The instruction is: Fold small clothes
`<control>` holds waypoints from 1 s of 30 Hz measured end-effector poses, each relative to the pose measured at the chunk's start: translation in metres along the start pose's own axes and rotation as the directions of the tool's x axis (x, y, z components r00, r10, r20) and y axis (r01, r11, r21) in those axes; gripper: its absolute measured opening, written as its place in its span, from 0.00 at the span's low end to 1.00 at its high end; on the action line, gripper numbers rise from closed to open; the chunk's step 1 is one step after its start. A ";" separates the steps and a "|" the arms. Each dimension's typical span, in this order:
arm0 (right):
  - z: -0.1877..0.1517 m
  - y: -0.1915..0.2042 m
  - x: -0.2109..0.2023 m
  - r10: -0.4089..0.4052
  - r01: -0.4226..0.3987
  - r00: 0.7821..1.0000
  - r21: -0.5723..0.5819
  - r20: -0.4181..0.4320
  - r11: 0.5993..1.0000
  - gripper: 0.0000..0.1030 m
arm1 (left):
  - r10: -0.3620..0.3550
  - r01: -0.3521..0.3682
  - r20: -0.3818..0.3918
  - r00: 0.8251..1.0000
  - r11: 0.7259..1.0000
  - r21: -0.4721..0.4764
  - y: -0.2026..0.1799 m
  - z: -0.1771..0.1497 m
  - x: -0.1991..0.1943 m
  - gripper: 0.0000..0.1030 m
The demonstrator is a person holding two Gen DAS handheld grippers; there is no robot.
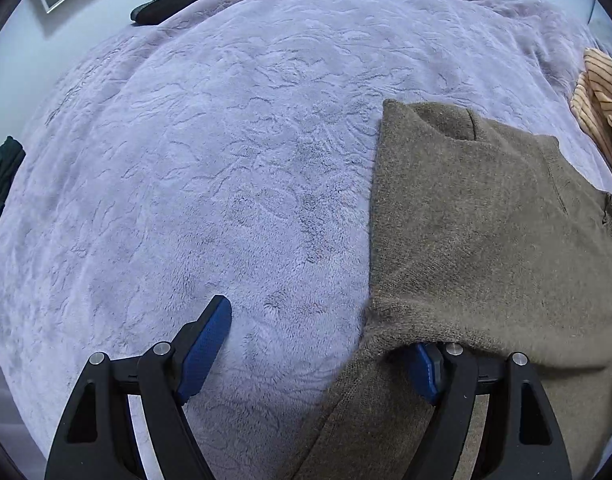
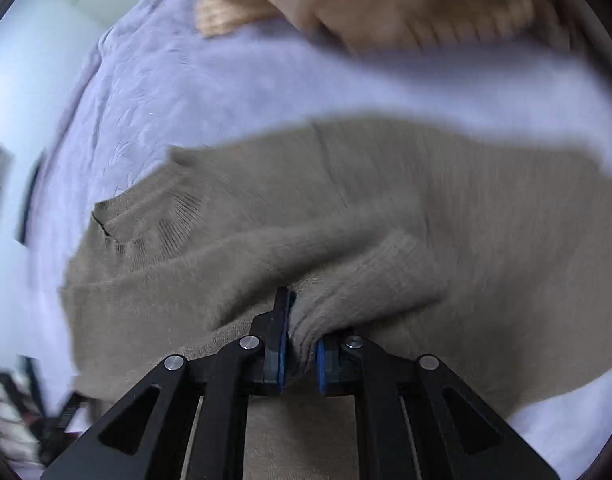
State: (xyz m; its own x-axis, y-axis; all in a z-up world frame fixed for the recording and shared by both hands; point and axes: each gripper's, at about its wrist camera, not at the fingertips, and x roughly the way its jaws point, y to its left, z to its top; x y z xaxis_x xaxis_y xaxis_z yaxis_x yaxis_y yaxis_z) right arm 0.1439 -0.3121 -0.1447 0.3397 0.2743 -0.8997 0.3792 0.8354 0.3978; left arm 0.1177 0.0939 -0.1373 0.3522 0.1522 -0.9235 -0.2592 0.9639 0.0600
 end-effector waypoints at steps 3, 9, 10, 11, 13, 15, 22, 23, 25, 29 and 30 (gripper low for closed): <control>-0.005 -0.033 -0.006 0.147 -0.148 0.989 0.153 0.015 0.977 0.15 | -0.006 0.006 0.004 1.000 1.000 -0.010 0.004 -0.003 -0.004 0.78; -0.007 -0.057 -0.021 0.162 -0.164 0.986 0.225 0.027 0.960 0.17 | -0.031 0.030 -0.008 0.999 0.998 -0.051 0.019 -0.004 -0.009 0.78; -0.009 -0.059 -0.023 0.126 -0.129 0.992 0.222 0.029 0.967 0.14 | -0.041 0.040 -0.018 0.999 0.997 -0.059 0.022 -0.004 -0.009 0.78; -0.013 -0.061 -0.023 0.110 -0.113 0.994 0.223 0.026 0.968 0.14 | -0.047 0.046 -0.026 0.999 0.997 -0.058 0.023 -0.005 -0.009 0.78; -0.017 -0.067 -0.029 0.082 -0.085 0.996 0.208 0.023 0.975 0.14 | -0.044 0.043 -0.040 0.998 0.999 -0.016 0.025 -0.009 -0.016 0.78; -0.022 -0.060 -0.034 0.011 -0.015 1.000 0.162 0.027 0.987 0.19 | -0.022 0.024 -0.038 0.999 0.998 0.057 0.028 -0.017 -0.028 0.78; -0.043 -0.066 -0.063 -0.149 0.148 0.989 0.041 0.021 0.988 0.37 | -0.010 0.010 -0.011 1.000 0.999 0.053 0.050 -0.018 -0.065 0.78; -0.046 -0.068 -0.066 -0.145 0.144 0.989 0.045 0.020 0.989 0.39 | -0.020 0.020 -0.002 1.000 0.999 0.046 0.047 -0.013 -0.065 0.78; -0.054 -0.068 -0.072 -0.148 0.148 0.989 0.043 0.017 0.988 0.40 | -0.051 0.051 0.005 0.999 0.998 0.039 0.035 -0.002 -0.061 0.78; -0.056 -0.046 -0.074 -0.121 0.121 0.992 0.001 0.021 0.993 0.40 | -0.064 0.066 -0.026 0.998 0.995 0.080 0.001 0.009 -0.035 0.78; -0.056 -0.040 -0.074 -0.117 0.117 0.993 -0.016 0.021 0.993 0.40 | -0.043 0.048 -0.051 0.998 0.994 0.099 -0.005 0.007 -0.025 0.78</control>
State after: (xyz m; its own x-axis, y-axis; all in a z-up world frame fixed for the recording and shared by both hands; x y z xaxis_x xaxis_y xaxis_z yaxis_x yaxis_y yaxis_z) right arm 0.0558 -0.3389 -0.1042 0.3108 0.1645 -0.9361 0.4028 0.8693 0.2865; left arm 0.1164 0.0870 -0.1121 0.3164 0.0993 -0.9434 -0.1515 0.9870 0.0531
